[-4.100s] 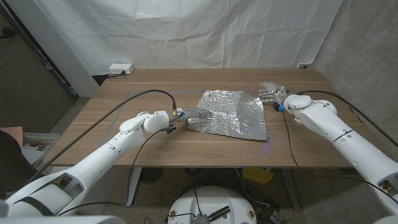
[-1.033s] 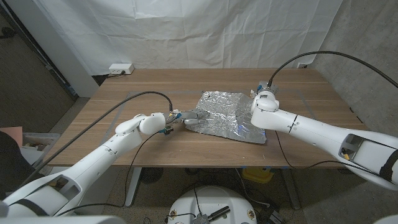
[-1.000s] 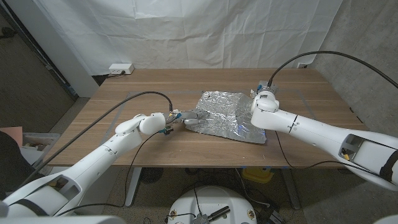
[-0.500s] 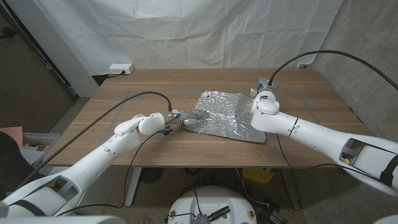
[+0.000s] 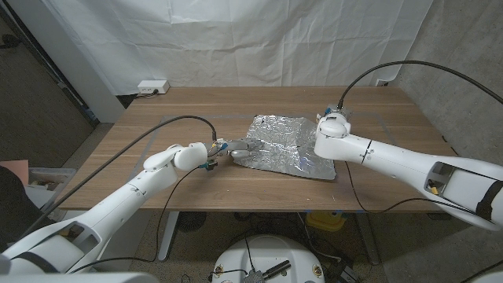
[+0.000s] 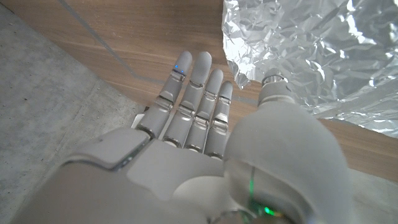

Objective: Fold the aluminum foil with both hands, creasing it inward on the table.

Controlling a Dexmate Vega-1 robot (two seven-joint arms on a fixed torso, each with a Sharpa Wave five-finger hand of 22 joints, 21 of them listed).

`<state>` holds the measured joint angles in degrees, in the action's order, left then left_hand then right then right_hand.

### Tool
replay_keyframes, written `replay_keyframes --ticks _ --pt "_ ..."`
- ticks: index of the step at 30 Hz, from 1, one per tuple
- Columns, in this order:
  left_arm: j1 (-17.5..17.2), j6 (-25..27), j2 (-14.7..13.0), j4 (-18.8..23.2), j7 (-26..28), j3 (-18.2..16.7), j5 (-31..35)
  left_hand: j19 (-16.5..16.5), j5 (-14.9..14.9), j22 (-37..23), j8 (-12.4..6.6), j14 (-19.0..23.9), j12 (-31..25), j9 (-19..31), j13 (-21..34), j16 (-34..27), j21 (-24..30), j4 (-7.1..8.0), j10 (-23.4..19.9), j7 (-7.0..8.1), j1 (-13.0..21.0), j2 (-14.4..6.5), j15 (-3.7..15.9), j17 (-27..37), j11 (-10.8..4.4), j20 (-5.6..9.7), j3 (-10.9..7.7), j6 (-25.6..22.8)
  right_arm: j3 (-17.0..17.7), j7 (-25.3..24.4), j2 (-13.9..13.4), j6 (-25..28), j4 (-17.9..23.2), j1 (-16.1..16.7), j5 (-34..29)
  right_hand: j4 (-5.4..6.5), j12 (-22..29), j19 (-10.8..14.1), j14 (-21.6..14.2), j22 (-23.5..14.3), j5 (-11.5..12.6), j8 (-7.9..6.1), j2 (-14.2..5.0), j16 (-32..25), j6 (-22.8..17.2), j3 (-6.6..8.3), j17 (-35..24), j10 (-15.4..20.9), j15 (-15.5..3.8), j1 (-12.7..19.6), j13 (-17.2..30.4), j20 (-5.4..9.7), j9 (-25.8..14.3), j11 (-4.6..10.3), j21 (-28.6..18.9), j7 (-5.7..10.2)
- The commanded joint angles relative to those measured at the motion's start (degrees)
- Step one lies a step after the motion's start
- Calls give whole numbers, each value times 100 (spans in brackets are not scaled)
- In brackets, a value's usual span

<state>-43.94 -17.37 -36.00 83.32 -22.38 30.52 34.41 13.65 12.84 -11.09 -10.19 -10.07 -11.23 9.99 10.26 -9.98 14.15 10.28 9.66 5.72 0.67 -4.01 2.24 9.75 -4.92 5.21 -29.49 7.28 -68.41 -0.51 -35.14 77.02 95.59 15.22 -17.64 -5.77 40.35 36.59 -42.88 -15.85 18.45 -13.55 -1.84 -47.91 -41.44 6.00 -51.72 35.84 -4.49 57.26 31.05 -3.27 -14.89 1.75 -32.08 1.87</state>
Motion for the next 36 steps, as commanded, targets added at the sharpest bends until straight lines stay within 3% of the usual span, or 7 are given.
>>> replay_keyframes --ticks 1,5,6,14,22,30,36 --pt "26 -15 -13 -70 -24 -13 -36 149 30 -16 -25 -676 -13 9 12 -34 29 -2 130 23 9 -473 208 24 -1 -302 15 48 -40 -170 133 -139 -326 -6 142 -117 209 79 -212 -6 98 -161 -153 -118 -488 30 50 360 -537 190 25 64 20 33 -141 21" --pt "51 -28 -10 -105 -27 0 -26 149 30 -17 -26 -675 -13 9 12 -34 27 -2 131 19 8 -472 209 24 -7 -301 17 47 282 -657 172 -364 -260 300 29 -205 802 253 -744 118 103 -633 -572 -327 -1843 242 -86 1499 -669 576 143 221 35 161 -337 27" --pt "51 -28 -10 -105 -27 0 -26 150 31 -17 -24 -680 -13 9 12 -32 26 -3 132 19 8 -471 211 24 -7 -300 18 53 306 -672 176 -378 -259 318 22 -205 847 282 -809 124 94 -663 -605 -343 -1919 259 -92 1590 -681 598 152 232 36 141 -361 11" --pt "98 -57 19 -176 -22 28 -17 212 32 -19 0 -737 6 10 14 -19 -5 -4 199 18 10 -476 206 25 -7 -298 24 151 1009 -806 15 -762 274 726 193 -147 985 288 -944 157 19 -721 -751 -343 -2096 325 -193 1780 -662 607 211 249 66 74 -444 -94" --pt "143 -99 43 -231 -15 63 6 215 33 -20 -1 -750 10 11 16 -19 -8 -2 219 13 10 -484 203 25 2 -299 24 167 1552 -584 -80 -931 723 901 523 -225 1101 284 -999 180 -34 -785 -728 -293 -2171 415 -253 1864 -608 733 324 203 16 1 -504 -178" --pt "169 -130 62 -284 -14 73 -7 219 34 -20 -3 -759 10 11 17 -19 -12 -3 230 16 13 -489 201 25 -3 -296 24 179 1777 -532 11 -739 1022 879 655 -303 1230 299 -1088 201 -139 -857 -672 -401 -2225 474 -438 1963 -541 858 481 131 -51 -22 -579 -257" --pt "166 -120 69 -297 -3 73 -5 218 35 -21 -6 -759 4 11 17 -22 -13 -4 224 11 15 -492 199 25 12 -294 23 183 2322 -635 167 -958 1180 1129 981 -310 1263 298 -1104 214 -223 -900 -658 -452 -2244 506 -555 1980 -511 888 539 80 -94 -37 -623 -321"
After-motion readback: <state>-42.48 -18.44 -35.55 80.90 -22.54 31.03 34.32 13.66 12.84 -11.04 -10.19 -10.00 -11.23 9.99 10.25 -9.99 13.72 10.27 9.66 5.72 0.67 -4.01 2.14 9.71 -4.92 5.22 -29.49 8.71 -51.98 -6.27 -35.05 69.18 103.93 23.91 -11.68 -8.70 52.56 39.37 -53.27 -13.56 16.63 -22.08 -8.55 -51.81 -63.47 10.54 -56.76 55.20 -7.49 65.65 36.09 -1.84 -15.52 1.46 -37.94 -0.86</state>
